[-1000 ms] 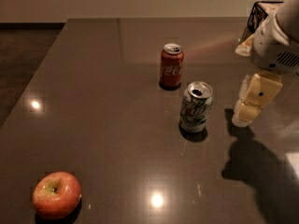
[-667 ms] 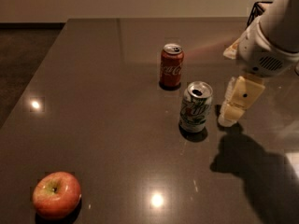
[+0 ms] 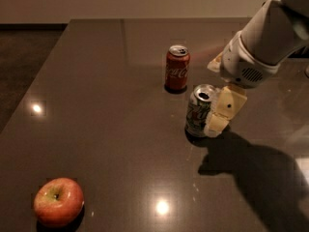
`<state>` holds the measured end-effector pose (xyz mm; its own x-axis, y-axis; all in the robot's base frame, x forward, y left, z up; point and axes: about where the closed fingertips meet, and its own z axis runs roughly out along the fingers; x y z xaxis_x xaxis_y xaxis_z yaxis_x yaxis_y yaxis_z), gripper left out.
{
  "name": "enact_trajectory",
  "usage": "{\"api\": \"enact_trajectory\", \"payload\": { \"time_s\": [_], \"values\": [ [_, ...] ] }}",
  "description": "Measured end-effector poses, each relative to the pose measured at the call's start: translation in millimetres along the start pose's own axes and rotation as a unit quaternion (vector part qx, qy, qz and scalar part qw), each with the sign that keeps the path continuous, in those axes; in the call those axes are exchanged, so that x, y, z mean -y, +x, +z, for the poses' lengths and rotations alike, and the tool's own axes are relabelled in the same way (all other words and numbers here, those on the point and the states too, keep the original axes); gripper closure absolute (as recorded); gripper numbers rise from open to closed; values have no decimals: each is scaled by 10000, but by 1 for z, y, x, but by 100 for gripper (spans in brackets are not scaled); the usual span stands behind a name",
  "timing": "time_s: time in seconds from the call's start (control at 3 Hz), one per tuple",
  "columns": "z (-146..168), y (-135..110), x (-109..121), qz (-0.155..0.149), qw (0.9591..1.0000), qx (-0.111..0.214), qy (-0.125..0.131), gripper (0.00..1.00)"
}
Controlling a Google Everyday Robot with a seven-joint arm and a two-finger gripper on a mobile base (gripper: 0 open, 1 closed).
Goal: Move 7up can near apple
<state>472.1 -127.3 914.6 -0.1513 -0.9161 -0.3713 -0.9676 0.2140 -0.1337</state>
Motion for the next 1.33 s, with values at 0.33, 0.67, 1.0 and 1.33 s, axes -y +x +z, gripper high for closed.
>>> {"api": "enact_trajectory", "payload": {
  "time_s": [0.33, 0.67, 1.0, 1.33],
  "values": [
    [10, -12, -9, -136, 9996, 144, -219, 16],
    [16, -19, -16, -248, 9988, 253, -344, 39],
    [16, -26, -19, -299, 9981, 347, -414, 63],
    [9, -45, -30, -454, 9964, 478, -534, 86]
  ]
}}
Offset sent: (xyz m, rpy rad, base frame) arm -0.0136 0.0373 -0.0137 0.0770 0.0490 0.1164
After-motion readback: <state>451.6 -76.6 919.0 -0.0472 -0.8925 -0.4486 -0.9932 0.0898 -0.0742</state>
